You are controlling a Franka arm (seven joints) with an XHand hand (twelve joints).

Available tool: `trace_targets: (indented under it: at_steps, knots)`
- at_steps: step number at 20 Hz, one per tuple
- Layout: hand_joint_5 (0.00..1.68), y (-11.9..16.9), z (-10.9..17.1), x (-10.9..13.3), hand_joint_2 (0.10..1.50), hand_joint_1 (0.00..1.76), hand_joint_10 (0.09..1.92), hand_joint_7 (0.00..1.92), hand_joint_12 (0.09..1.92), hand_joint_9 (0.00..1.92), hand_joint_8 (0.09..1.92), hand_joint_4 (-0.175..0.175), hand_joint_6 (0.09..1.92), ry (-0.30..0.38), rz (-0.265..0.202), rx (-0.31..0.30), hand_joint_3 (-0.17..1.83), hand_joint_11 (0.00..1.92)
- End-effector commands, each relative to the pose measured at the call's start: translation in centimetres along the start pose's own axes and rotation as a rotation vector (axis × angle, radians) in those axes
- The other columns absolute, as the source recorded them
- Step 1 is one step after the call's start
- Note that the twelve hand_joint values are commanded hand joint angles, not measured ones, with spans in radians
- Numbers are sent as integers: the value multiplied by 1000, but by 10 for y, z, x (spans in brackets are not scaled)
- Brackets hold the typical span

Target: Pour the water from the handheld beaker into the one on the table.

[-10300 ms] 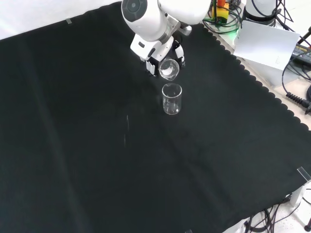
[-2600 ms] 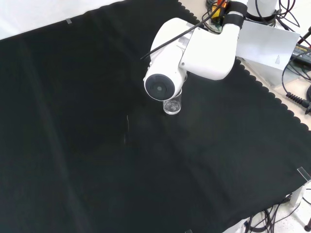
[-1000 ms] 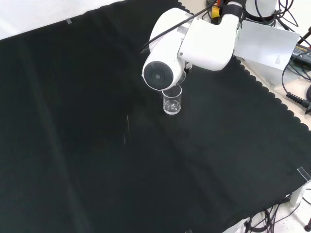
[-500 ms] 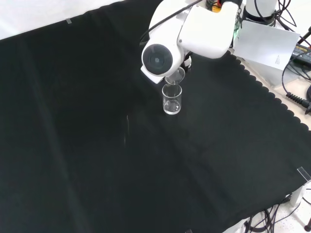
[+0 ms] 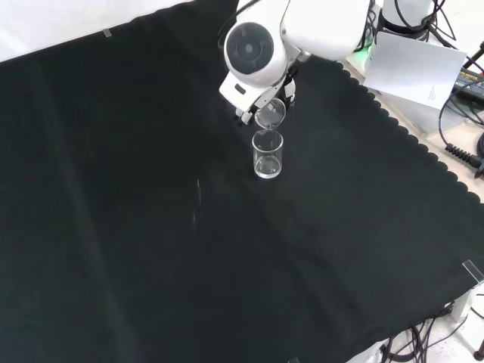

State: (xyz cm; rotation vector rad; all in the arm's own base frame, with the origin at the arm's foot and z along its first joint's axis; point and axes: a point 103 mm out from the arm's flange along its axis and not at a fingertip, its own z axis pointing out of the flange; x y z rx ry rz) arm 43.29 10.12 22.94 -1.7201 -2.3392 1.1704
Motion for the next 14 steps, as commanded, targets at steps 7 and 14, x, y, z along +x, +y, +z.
trace_targets:
  at_steps: [7,14]
  knots:
    - [1067,4,12,-29,561,1286,1002,1131,895,1497,1163,-175,1181,164,-83,-152,1027,1179]
    - [1067,12,19,-47,562,1286,999,1130,890,1497,1163,-175,1181,229,-118,-203,1025,1177]
